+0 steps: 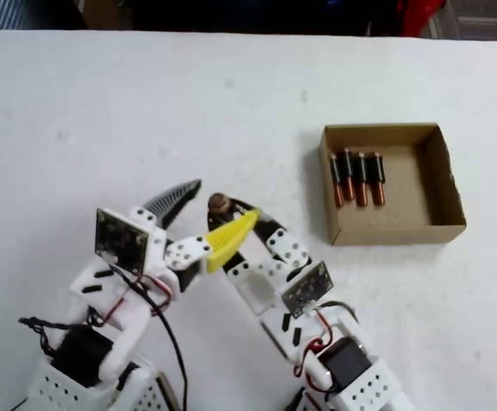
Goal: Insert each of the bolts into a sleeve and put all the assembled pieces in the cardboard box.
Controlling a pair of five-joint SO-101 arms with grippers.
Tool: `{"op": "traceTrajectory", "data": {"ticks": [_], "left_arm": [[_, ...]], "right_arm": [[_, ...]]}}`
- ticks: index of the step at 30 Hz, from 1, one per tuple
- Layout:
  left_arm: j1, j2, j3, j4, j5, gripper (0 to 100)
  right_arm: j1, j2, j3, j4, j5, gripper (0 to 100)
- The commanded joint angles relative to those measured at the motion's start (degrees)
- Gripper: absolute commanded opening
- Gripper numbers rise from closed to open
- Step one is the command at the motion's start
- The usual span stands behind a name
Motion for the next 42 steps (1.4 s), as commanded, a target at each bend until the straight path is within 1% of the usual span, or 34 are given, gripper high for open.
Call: {"op": "traceTrajectory", "data": {"ticks": [1, 5, 8, 11, 14, 19, 21, 24, 33, 38, 42], "left_arm": [[-0.40, -0.48, -3.08, -1.85, -0.18, 30], [-0.40, -0.48, -4.57, -1.76, -0.18, 22], [-1.27, -0.48, -4.75, -1.85, -0.18, 11], [-4.00, -0.48, -4.92, -2.11, -0.18, 2], [-6.73, -0.48, -6.86, -1.93, -0.18, 4], [-9.27, -0.48, -14.33, -0.88, -0.18, 4], [-9.89, -0.48, -17.49, 2.90, -0.18, 2], [-11.21, -0.48, -20.84, 9.67, -0.18, 2], [-18.95, -0.57, -31.56, 27.43, -0.18, 2], [-22.37, -0.66, -34.90, 31.65, 0.09, 2], [-22.73, -5.85, -35.25, 32.44, -0.18, 2]], "right_arm": [[-0.13, -0.31, 0.53, -0.31, 0.53, 1.7], [-0.13, -0.31, 0.53, -0.31, 0.53, 1.7], [-0.13, -0.31, 0.53, -0.31, 0.53, 1.7], [-0.13, -0.31, 0.53, -0.31, 0.53, 1.7], [-0.04, -0.22, 0.53, -0.22, 0.53, 1.7], [-0.04, -0.57, 0.53, 1.10, 0.53, 1.8], [-0.04, -0.57, 0.53, 2.07, 0.53, 1.9], [-0.04, -0.57, 0.53, 2.15, 0.53, 1.9], [0.04, -0.57, 0.53, 2.24, 0.53, 1.7], [3.12, -0.57, 0.53, 2.15, 0.53, 1.7], [4.18, -0.57, 0.53, 2.15, 0.53, 1.7]]}}
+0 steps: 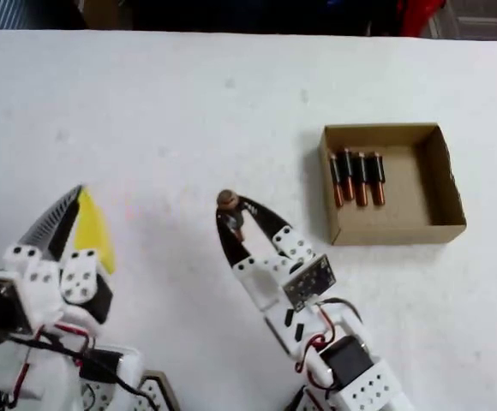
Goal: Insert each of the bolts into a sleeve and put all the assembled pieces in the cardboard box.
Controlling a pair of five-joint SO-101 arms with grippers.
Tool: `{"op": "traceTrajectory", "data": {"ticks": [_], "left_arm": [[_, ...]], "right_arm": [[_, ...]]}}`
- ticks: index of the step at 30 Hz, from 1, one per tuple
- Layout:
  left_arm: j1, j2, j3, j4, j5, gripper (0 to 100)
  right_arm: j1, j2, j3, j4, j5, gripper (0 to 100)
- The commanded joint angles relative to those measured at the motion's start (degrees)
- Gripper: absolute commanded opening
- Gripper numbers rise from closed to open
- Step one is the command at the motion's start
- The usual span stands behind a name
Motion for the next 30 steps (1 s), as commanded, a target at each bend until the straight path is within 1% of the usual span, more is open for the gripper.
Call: {"op": "traceTrajectory", "data": {"ticks": [1, 3, 6, 13, 21, 24, 27, 30], "left_arm": [[-0.57, -4.70, -1.93, 0.09, -0.18, 2], [-0.75, -8.13, -0.35, 0.00, -0.44, 2], [-0.75, -11.82, 2.02, 0.26, -3.08, 2], [-0.84, -12.09, 2.55, 2.55, -2.99, 2], [-8.31, -12.09, 2.81, 5.01, -2.99, 2], [-9.19, -12.09, 3.08, 5.19, -2.99, 2], [-8.92, -12.09, 3.60, 7.56, -3.16, 2], [-9.10, -12.09, 8.53, 9.32, -3.43, 2]], "right_arm": [[0.92, -0.57, 0.53, 0.04, 0.53, 1.7], [0.92, -0.57, 0.53, 0.04, 0.53, 1.7], [1.01, -0.57, 0.53, 0.04, 0.53, 1.7], [1.10, -0.57, 0.53, 0.13, 0.53, 1.7], [1.10, -0.57, 0.53, 0.13, 0.53, 1.7], [1.10, -0.57, 0.53, 0.13, 0.53, 1.7], [1.10, -0.57, 0.53, 0.48, 0.53, 1.7], [1.10, -0.57, 0.53, 1.45, 0.53, 1.7]]}}
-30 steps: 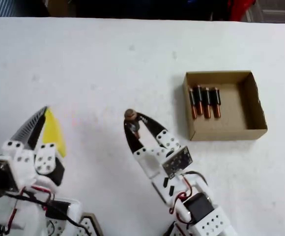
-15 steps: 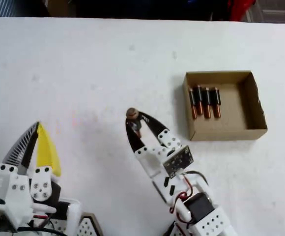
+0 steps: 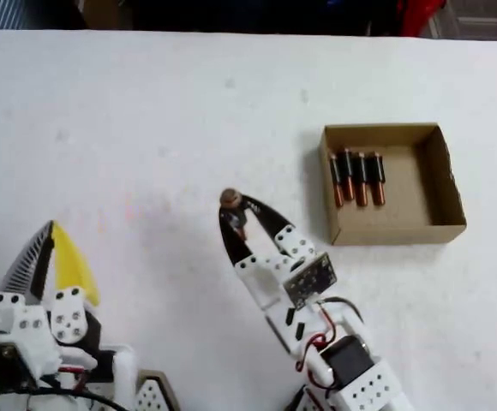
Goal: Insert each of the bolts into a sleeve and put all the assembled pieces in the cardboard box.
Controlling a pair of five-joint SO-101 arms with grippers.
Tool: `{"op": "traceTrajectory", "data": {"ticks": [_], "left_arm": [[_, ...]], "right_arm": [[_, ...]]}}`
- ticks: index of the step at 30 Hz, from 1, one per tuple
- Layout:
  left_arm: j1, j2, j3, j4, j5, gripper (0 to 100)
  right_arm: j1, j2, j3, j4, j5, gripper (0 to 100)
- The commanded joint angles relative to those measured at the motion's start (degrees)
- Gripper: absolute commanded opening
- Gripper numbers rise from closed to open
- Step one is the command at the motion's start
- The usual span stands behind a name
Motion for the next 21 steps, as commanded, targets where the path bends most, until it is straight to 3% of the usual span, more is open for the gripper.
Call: {"op": "traceTrajectory", "data": {"ticks": [1, 11, 21], "left_arm": [[-0.57, -0.04, 5.89, 1.32, -0.70, 2], [-0.22, -0.04, 29.10, 0.88, -0.70, 2], [-0.22, -0.04, 40.18, 0.88, -0.79, 2]], "right_arm": [[0.75, -0.57, 0.53, 0.22, 0.53, 1.7], [0.75, -0.57, 0.53, 0.31, 0.53, 1.7], [0.75, -0.57, 0.53, 0.31, 0.53, 1.7]]}}
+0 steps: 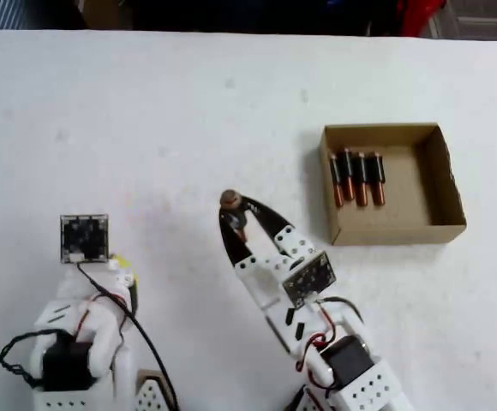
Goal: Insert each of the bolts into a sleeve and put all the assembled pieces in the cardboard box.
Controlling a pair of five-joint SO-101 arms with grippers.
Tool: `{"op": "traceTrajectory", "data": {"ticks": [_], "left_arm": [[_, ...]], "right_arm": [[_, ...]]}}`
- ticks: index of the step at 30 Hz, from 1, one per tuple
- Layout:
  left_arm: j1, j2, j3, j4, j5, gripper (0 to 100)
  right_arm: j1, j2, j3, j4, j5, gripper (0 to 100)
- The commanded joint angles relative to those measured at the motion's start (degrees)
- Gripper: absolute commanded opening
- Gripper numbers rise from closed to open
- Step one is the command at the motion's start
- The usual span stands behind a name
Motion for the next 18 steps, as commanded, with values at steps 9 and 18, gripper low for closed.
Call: {"op": "traceTrajectory", "data": {"ticks": [9, 18], "left_arm": [[3.65, -0.04, 2.64, -0.18, -0.35, 2], [5.14, -0.04, 2.99, -0.70, -0.26, 2]], "right_arm": [[0.75, -0.48, 0.53, 0.22, 0.53, 1.7], [1.45, -0.57, 0.53, 1.98, 0.53, 1.7]]}}
